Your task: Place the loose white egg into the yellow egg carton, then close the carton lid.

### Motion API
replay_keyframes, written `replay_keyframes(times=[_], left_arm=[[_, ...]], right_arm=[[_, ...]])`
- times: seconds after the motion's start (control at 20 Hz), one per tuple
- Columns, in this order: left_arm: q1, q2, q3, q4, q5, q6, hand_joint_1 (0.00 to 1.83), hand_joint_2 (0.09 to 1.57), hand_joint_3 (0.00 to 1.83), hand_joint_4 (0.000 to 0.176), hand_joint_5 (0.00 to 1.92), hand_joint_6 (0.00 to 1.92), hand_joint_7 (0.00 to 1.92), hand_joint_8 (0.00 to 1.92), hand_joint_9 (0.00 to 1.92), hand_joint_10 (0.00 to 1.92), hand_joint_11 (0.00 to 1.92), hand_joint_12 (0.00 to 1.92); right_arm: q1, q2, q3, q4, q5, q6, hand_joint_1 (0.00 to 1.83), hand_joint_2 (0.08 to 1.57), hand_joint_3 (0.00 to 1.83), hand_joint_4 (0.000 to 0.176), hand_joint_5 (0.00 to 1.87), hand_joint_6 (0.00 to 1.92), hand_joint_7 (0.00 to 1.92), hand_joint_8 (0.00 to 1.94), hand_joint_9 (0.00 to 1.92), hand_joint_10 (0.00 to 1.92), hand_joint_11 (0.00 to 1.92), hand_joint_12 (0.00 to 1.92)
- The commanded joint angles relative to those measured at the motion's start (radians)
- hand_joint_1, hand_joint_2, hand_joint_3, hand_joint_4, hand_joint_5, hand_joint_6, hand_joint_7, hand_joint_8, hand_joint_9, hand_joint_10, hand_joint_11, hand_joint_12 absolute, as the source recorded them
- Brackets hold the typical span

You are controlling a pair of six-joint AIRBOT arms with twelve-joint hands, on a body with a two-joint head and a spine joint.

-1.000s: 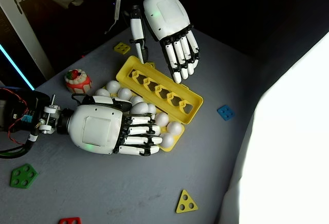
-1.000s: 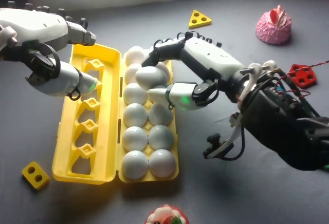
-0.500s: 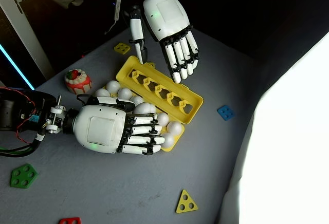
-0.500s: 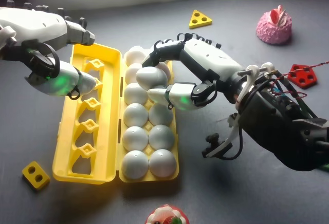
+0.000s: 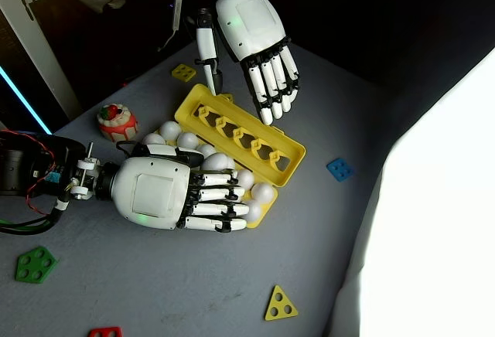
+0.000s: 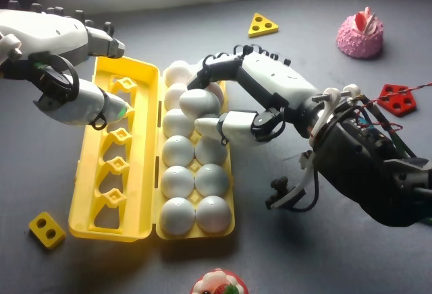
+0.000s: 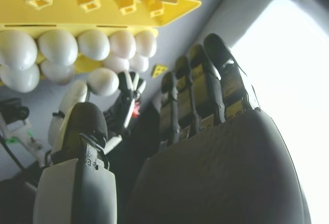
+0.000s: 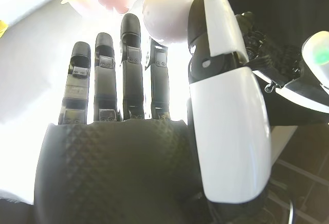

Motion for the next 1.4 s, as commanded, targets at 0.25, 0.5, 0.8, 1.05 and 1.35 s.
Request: replay_keyframes(times=[0.25,0.5,0.8,1.05,1.35], left_arm=[[-0.013,0.005,0.001,0.045,0.031,0.003,0.50,1.26,0.00,0.014,0.23,0.00,0.28,0.00,0.27,0.01,0.00,0.80],[-0.014,0.005,0.001,0.044,0.031,0.003,0.48,1.26,0.00,0.017,0.22,0.00,0.28,0.00,0.26,0.00,0.00,0.80],[-0.013,0.005,0.002,0.044,0.031,0.003,0.49,1.26,0.00,0.017,0.21,0.00,0.27,0.00,0.25,0.00,0.00,0.78],[-0.035,0.004,0.009,-0.001,0.007,0.003,0.47,1.26,0.00,0.023,0.23,0.01,0.27,0.00,0.25,0.00,0.00,0.81],[-0.069,-0.010,0.040,-0.123,-0.099,0.003,0.52,1.25,0.00,0.022,0.24,0.00,0.22,0.00,0.22,0.00,0.00,0.76]], right_arm=[[-0.002,0.001,0.006,-0.044,0.103,0.008,0.93,1.10,0.00,0.000,0.47,0.83,0.40,0.00,0.22,0.00,0.00,0.59],[-0.007,0.001,0.010,-0.044,0.107,0.008,0.86,1.02,0.00,0.000,0.48,0.31,0.36,0.00,0.22,0.01,0.00,0.59],[0.001,0.005,0.010,-0.050,0.108,0.009,0.71,0.99,0.00,0.005,0.25,0.06,0.19,0.00,0.18,0.00,0.00,0.42],[0.034,0.075,-0.004,-0.126,0.075,0.009,0.69,0.98,0.00,0.001,0.25,0.02,0.18,0.00,0.19,0.01,0.00,0.61],[0.063,0.260,-0.101,-0.157,-0.042,-0.088,0.70,0.97,0.00,0.004,0.27,0.02,0.19,0.00,0.20,0.01,0.00,0.61]])
